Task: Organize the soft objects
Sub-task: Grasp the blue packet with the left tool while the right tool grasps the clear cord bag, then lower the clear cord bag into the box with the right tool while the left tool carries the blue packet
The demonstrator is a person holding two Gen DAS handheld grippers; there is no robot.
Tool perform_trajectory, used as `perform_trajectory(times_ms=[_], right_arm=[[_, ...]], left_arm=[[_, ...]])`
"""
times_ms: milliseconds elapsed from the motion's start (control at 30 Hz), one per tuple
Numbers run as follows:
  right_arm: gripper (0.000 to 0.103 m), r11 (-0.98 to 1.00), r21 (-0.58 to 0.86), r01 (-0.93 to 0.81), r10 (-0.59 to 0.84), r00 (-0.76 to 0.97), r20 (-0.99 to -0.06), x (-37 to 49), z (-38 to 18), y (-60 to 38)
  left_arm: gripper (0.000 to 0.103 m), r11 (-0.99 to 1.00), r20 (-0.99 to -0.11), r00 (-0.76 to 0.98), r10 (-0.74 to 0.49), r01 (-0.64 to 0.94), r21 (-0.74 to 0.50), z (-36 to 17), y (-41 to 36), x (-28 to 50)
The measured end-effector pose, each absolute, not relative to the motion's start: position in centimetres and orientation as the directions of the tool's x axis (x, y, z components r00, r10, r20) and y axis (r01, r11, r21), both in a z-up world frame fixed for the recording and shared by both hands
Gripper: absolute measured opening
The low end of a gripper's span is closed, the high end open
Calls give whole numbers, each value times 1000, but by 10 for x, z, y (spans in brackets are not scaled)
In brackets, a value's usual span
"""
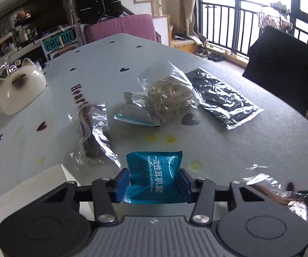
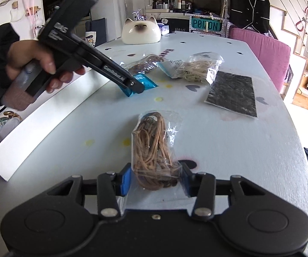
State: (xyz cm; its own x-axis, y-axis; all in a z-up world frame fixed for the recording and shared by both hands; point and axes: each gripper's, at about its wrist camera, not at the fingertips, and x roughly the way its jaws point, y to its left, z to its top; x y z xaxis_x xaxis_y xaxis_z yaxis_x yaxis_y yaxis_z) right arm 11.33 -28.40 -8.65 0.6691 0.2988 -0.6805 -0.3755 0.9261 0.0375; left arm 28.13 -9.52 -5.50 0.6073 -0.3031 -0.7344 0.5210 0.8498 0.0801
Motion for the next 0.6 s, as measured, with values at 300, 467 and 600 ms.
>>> perform_trajectory(times_ms=[300,467,600], right_arm=[[31,951,81,-299,276,696,-663,106,-84,-287],[30,955,81,-286,268,715,-645,101,-78,-285],[30,957,88,-277,269,733,-625,96,-72,-283]], left_arm=[[50,896,-674,641,-367,439,-70,-24,-69,237],[50,900,-637,663,-393,418,-120,-6,-52,209],[50,906,-623,674,-396,398,-146,2,-40,194]])
